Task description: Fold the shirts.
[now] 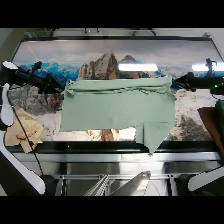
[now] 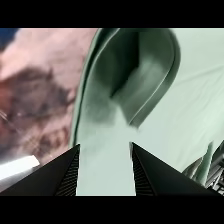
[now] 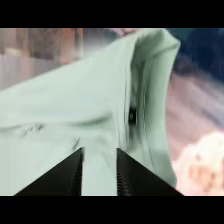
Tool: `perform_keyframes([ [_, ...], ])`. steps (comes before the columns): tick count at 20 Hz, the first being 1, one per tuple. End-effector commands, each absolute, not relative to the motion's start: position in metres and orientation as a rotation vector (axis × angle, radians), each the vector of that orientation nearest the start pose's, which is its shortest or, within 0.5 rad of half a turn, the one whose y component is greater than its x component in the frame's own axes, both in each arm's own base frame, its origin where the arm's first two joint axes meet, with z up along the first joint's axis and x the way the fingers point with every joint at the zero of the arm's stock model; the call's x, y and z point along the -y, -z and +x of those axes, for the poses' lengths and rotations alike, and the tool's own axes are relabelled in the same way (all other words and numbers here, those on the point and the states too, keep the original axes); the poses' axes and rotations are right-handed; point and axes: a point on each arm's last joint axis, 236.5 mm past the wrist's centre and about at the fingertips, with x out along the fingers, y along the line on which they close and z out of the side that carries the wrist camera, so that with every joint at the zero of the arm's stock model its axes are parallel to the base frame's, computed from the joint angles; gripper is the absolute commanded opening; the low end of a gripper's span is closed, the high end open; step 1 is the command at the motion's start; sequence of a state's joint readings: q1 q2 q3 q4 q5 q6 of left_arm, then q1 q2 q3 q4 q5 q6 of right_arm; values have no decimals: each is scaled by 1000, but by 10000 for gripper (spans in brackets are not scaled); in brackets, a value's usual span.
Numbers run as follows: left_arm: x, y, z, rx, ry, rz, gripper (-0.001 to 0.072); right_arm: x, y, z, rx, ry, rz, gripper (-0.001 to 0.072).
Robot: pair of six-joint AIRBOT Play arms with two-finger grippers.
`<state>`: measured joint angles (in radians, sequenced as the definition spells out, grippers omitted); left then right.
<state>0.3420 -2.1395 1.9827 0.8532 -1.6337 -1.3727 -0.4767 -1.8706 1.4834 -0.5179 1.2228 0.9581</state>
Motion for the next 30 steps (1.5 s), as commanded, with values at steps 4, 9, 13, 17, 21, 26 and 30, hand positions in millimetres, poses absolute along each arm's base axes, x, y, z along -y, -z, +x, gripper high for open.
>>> perform_keyframes([
  [4,-34,73,382,-1660,358,-707,335,45,73,351,-1441,-331,867,230],
  [9,-15,106,334,-1691,307,-772,335,8,108,264,-1510,-71,1055,462],
  [13,-5,120,324,-1713,299,-784,335,-32,135,237,-1503,-5,1096,462],
  [17,7,123,331,-1703,308,-739,335,-77,148,245,-1460,-32,1083,452],
  [21,27,129,340,-1691,328,-663,335,-97,149,245,-1478,-81,1010,230],
  [26,46,130,339,-1705,371,-603,333,-103,145,239,-1507,-112,1025,74],
  [30,48,121,323,-1765,427,-619,25,-106,140,235,-1520,-137,1020,24],
])
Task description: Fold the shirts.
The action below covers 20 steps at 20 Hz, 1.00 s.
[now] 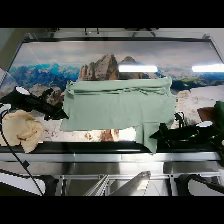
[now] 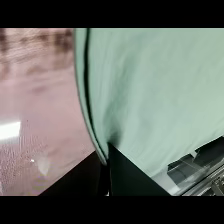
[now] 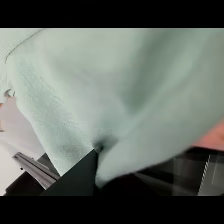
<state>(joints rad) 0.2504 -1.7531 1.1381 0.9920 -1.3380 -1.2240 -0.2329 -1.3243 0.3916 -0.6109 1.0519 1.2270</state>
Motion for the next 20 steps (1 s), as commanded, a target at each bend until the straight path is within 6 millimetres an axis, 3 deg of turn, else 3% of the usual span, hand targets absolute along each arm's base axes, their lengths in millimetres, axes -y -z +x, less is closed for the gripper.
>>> perform_keyframes([
  [1,46,120,321,-1772,429,-631,25,-105,138,234,-1517,-143,1011,24],
  [5,27,116,316,-1773,405,-696,25,-87,103,232,-1460,-190,1018,23],
  [9,0,112,312,-1754,359,-785,25,-40,73,223,-1361,-101,1090,24],
  [15,-12,106,304,-1762,356,-843,25,-19,65,223,-1296,-67,1099,24],
  [17,-5,98,305,-1753,399,-885,25,-19,57,242,-1204,-99,1109,25],
  [20,25,56,340,-1580,599,-1008,24,-27,32,293,-998,-191,1114,25],
])
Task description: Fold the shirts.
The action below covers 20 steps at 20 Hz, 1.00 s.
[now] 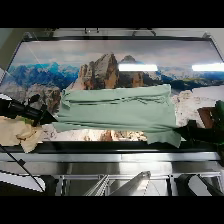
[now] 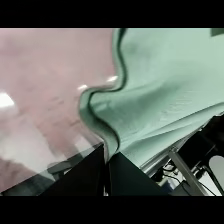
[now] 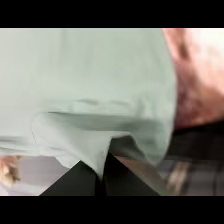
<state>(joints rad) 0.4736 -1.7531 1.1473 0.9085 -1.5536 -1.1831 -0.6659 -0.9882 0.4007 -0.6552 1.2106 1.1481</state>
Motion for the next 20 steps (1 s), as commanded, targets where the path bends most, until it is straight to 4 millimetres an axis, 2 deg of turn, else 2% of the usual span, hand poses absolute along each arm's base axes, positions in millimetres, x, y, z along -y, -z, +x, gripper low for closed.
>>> perform_keyframes([
  [1,33,37,355,-1514,658,-1035,24,-31,26,308,-966,-212,1091,25],
  [4,37,-2,401,-1357,715,-979,24,-37,13,360,-917,-245,1003,25],
  [7,39,-14,437,-1279,687,-888,25,-47,14,419,-920,-282,925,25],
  [9,47,-8,451,-1306,699,-887,24,-53,23,456,-929,-310,886,25],
  [12,61,18,467,-1360,714,-892,21,-58,47,496,-951,-332,868,25],
  [14,58,50,467,-1472,638,-861,20,-58,68,509,-976,-333,876,25],
  [16,46,81,456,-1605,555,-791,21,-56,86,511,-1005,-323,879,25],
  [20,17,103,443,-1731,419,-718,20,-49,111,498,-1075,-313,774,25],
])
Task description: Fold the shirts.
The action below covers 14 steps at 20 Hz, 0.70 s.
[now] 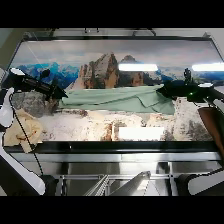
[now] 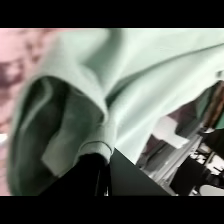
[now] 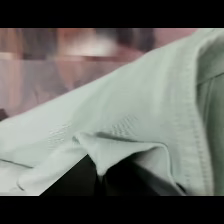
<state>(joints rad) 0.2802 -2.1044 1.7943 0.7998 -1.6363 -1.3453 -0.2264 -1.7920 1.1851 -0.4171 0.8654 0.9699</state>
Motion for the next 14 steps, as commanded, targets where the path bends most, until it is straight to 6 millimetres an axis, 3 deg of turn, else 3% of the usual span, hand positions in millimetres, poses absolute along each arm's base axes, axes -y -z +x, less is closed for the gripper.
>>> perform_keyframes([
  [1,8,104,444,-1735,381,-695,20,-48,112,497,-1079,-313,764,25],
  [7,2,84,465,-1659,387,-659,21,-50,111,495,-1088,-324,766,27],
  [8,5,79,464,-1666,401,-646,22,-53,109,492,-1097,-340,769,72],
  [9,5,73,461,-1677,415,-637,24,-54,106,489,-1102,-354,774,198],
  [11,6,59,460,-1683,440,-610,299,-44,94,488,-1099,-371,759,348],
  [12,4,52,462,-1672,445,-597,300,-32,87,486,-1102,-380,725,460],
  [14,-3,39,469,-1618,423,-592,300,-2,76,482,-1123,-361,633,501],
])
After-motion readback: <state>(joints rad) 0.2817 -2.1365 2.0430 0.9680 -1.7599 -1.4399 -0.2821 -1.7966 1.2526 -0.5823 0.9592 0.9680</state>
